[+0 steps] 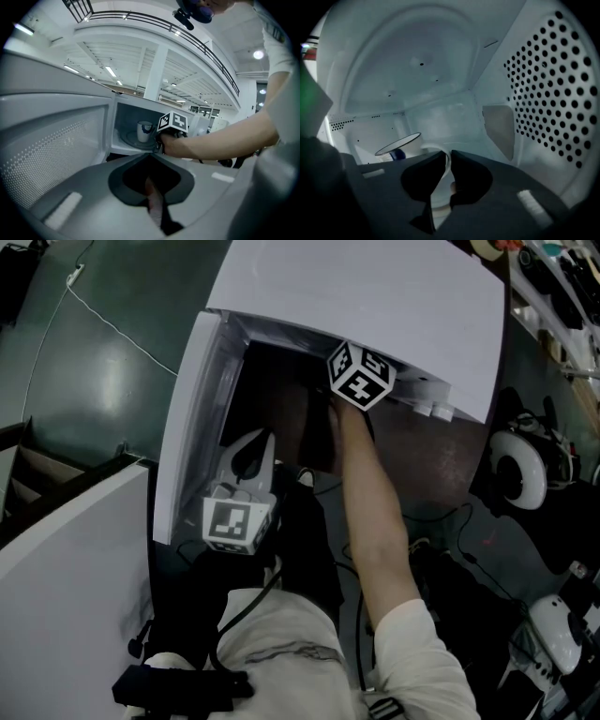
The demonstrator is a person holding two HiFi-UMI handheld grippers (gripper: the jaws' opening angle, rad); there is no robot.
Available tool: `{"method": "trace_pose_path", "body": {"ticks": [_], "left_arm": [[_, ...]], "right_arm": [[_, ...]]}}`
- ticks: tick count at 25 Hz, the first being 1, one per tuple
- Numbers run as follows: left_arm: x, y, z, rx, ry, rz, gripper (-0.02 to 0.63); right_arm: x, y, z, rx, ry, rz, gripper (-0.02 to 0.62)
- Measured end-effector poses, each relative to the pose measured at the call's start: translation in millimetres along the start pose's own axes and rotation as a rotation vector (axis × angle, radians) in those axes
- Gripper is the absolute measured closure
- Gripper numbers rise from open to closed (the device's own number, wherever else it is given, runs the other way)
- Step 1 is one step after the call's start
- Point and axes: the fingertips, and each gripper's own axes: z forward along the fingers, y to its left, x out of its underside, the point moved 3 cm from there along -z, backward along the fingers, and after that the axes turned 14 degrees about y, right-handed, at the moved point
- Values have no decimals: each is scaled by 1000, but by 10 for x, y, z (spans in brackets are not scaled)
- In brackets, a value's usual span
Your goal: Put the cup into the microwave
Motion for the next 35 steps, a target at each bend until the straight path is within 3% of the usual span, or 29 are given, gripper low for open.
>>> {"method": "trace_pose_path", "body": {"ticks": [11,21,35], "left_arm": [[69,9,-7,-11,7,2,606],[103,-19,-22,-7,8,11,606],[52,-141,-115,-14,-28,14,606]], "right_arm": [[67,2,-4,16,-3,-77,542],[188,61,-69,-9,19,-166,485],[453,194,-788,-92,-13,-260,469]]}}
